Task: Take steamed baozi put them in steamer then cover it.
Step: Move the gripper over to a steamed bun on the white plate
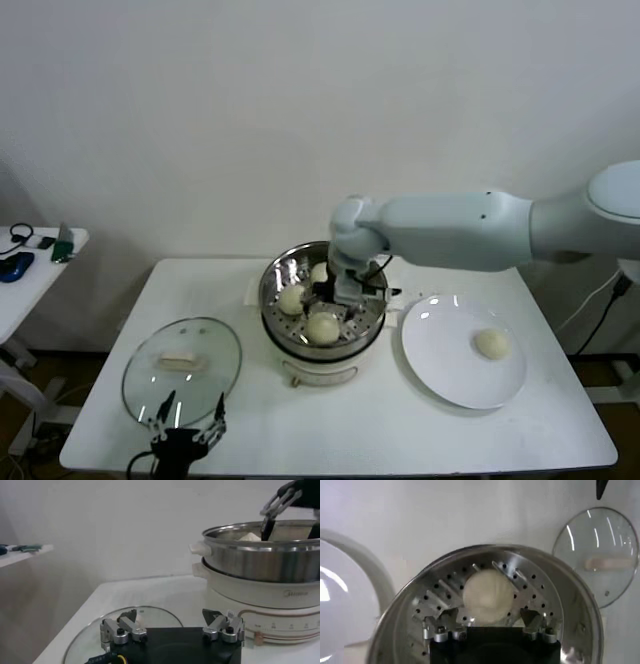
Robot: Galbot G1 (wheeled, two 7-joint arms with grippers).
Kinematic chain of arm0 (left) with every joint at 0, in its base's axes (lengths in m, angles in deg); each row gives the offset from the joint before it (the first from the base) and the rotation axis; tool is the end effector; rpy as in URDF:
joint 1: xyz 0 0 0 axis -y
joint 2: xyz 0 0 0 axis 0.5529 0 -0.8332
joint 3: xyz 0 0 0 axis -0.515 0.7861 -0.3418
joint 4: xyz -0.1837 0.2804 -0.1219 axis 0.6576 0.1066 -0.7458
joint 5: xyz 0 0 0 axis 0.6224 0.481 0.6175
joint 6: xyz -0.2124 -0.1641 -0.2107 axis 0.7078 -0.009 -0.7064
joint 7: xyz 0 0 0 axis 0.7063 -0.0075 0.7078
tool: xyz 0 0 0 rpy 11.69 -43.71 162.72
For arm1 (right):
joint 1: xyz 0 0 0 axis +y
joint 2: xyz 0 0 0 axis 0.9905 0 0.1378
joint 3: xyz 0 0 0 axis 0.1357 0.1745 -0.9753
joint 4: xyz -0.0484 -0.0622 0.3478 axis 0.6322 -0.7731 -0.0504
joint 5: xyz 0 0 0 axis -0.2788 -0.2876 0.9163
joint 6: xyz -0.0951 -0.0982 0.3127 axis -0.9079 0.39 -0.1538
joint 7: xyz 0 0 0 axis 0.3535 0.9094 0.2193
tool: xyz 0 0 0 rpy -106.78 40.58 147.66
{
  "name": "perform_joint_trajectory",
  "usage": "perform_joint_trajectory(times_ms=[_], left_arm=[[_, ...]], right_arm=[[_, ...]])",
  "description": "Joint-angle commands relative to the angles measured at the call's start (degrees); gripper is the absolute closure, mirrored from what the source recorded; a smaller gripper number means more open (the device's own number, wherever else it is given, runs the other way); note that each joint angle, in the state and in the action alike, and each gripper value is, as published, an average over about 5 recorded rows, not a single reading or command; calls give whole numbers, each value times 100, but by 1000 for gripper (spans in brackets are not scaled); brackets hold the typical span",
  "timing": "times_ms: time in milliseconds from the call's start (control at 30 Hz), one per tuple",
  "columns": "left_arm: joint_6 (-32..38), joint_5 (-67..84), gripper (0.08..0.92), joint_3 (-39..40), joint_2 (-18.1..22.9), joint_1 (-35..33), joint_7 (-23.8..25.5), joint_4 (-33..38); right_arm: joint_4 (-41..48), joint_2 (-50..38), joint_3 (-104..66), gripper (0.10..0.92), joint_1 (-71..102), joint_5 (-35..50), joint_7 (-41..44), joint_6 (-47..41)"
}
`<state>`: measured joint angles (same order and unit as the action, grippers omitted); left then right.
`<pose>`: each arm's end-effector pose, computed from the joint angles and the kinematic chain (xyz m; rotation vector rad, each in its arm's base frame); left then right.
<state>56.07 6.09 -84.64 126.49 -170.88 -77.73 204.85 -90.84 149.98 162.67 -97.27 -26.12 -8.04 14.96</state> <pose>0.0694 0.0276 -0.3211 0.0513 -2.8175 -0.1388 0.5192 0.1181 -0.0557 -2.0919 0.3905 -2.2941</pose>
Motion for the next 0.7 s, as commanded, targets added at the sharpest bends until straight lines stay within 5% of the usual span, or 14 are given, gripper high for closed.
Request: perform_joint_trajectory(times_ms=[33,233,433,700], left_arm=[[14,0,177,-3,4,-9,-5,-18],[18,15,177,26,9,25,-7,-30],[17,31,177,21,10,82,-9,-71],[23,14,177,-17,85,55,-12,-80]], right_arm=[[242,-621,623,203,-1379,1776,598,104],[161,-1993,1909,203,-2383,3442,1091,-1570],[-226,-3327,2806,203,-2181,3119,754,-2878],[-126,-4093,1542,203,-114,2085,153,-3682]])
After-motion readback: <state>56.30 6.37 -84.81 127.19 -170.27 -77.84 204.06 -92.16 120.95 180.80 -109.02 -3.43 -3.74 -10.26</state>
